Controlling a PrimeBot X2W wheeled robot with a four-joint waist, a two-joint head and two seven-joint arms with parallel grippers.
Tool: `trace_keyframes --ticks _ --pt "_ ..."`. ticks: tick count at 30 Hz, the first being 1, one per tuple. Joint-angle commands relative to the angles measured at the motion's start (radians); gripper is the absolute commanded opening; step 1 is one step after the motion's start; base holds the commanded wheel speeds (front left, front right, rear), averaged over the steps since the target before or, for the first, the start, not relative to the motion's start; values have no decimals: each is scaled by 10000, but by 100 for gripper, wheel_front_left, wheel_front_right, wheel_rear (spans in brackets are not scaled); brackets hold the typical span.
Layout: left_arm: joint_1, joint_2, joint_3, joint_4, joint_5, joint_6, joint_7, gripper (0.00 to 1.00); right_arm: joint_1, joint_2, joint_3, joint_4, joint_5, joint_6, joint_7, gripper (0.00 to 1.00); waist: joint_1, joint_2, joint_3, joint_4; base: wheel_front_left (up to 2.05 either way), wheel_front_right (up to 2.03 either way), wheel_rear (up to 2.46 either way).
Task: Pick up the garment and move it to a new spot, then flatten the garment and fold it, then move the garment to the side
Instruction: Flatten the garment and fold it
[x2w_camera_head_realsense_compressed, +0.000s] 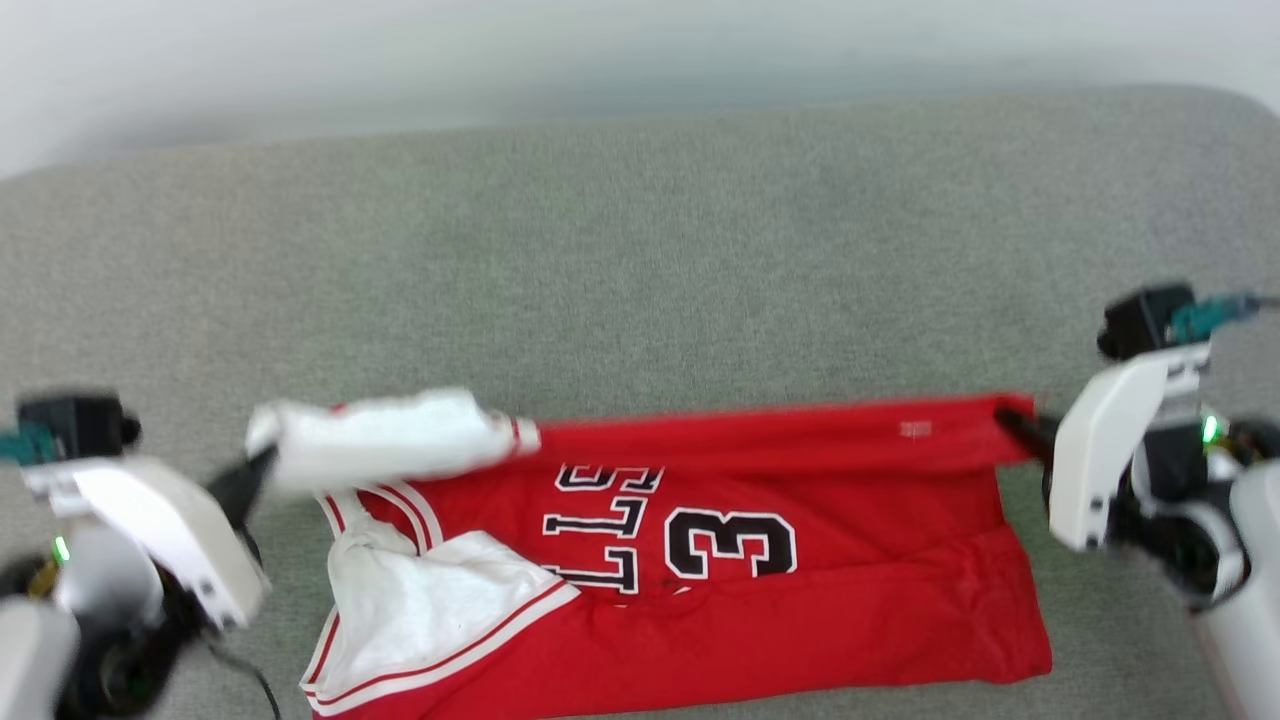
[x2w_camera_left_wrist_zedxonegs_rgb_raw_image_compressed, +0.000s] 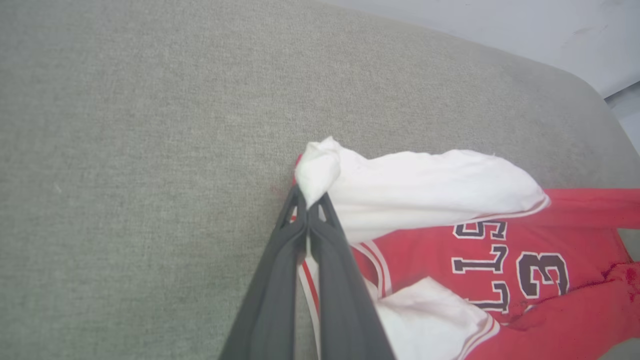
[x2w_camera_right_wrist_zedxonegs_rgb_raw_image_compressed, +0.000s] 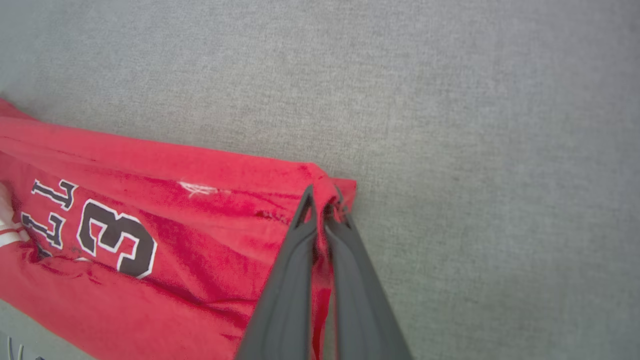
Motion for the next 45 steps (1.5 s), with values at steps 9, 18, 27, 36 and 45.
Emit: trace_keyframes --ticks 9,18,27,36,45 --pt "3018 -1147 -257 -389 -952 367 -325 0 2773 563 -835 -119 57 -3 -670 5 2 0 -840 151 0 0 0" --pt "3071 -1638 -400 344 -434 43 -1548 100 4018 1130 -1210 -344 -143 -2 -1711 100 2 0 -1107 104 0 0 0" --pt "2686 -1640 -353 -195 1147 616 -3348 100 4465 1210 -2030 -1587 -543 -2 -2341 100 2 0 -1581 122 0 0 0" --pt "2531 -1917 -400 -1315 2664 1248 -5294 100 4562 854 -3466 -2280 -946 -2 -652 100 2 0 -1900 433 0 0 0" --pt "2278 -1839 -762 -2629 3645 1705 -5513 100 4694 1256 -3891 -2389 -1354 -2 957 100 2 0 -1423 1100 0 0 0"
